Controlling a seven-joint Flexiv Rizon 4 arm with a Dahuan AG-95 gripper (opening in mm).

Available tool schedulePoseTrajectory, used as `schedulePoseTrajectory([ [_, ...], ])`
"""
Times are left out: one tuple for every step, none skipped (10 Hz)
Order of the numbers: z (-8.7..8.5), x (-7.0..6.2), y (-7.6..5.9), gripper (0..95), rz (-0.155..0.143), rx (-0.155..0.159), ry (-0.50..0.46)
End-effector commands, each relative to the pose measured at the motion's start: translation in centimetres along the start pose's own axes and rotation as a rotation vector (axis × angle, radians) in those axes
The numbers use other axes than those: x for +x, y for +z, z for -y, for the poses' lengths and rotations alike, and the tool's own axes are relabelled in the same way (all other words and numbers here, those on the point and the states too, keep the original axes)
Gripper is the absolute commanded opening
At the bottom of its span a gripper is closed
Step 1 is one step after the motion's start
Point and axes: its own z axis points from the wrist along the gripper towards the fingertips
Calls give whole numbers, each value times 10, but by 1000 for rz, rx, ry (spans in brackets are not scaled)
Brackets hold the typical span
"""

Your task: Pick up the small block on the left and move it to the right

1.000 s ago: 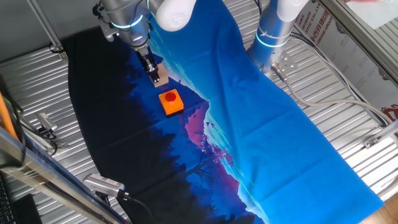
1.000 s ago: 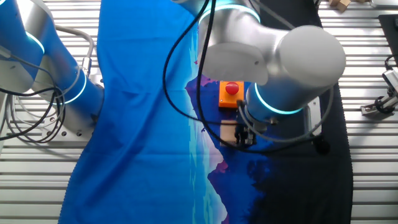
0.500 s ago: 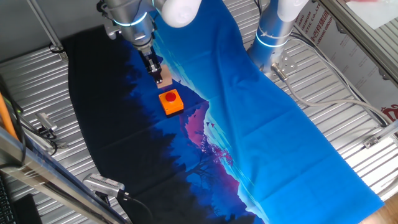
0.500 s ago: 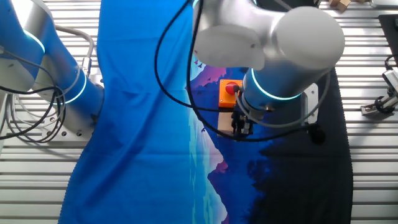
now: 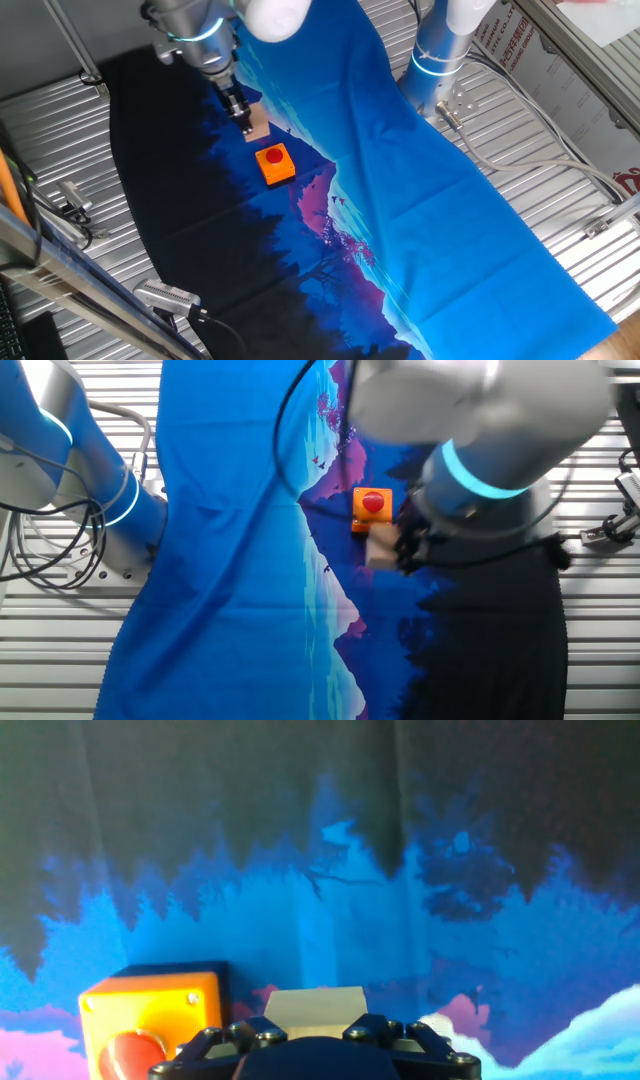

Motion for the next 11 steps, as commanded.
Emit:
schedulePoseTrajectory([
  [-16,-18,-18,0,-18,-10,40],
  [-28,-27,-26,0,-24,-21,66],
  [-32,-30,-27,0,-24,-44,86],
  [-36,-34,-28,0,-28,-79,114],
  [-42,-39,-28,0,-28,-86,119],
  [-48,-44,-29,0,-28,-83,120],
  [-53,-48,-29,0,-28,-80,120],
  [-58,-51,-28,0,-28,-77,121],
  [-61,-54,-26,0,-24,-78,121],
  [-63,-55,-25,0,-20,-78,121],
  [-65,-58,-24,0,-20,-79,121],
])
